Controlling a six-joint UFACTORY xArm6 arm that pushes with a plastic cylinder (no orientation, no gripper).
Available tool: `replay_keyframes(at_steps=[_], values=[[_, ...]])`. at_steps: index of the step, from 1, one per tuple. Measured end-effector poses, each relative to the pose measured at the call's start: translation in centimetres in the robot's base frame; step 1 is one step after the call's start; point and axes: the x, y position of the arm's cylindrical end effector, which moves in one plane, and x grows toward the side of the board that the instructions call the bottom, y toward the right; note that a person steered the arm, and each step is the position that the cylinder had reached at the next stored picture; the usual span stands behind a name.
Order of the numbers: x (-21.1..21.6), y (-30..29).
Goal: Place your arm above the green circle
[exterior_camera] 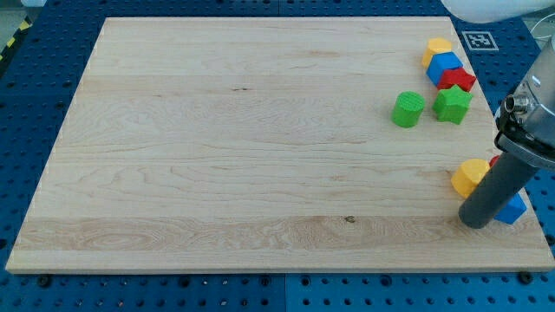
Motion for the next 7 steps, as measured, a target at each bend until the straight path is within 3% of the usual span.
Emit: replay_keyframes(at_steps=[1, 3, 5, 7], values=[[0.5, -3.3], [0.0, -15.7], [-8.0, -24.4], [-18.1, -25.0]])
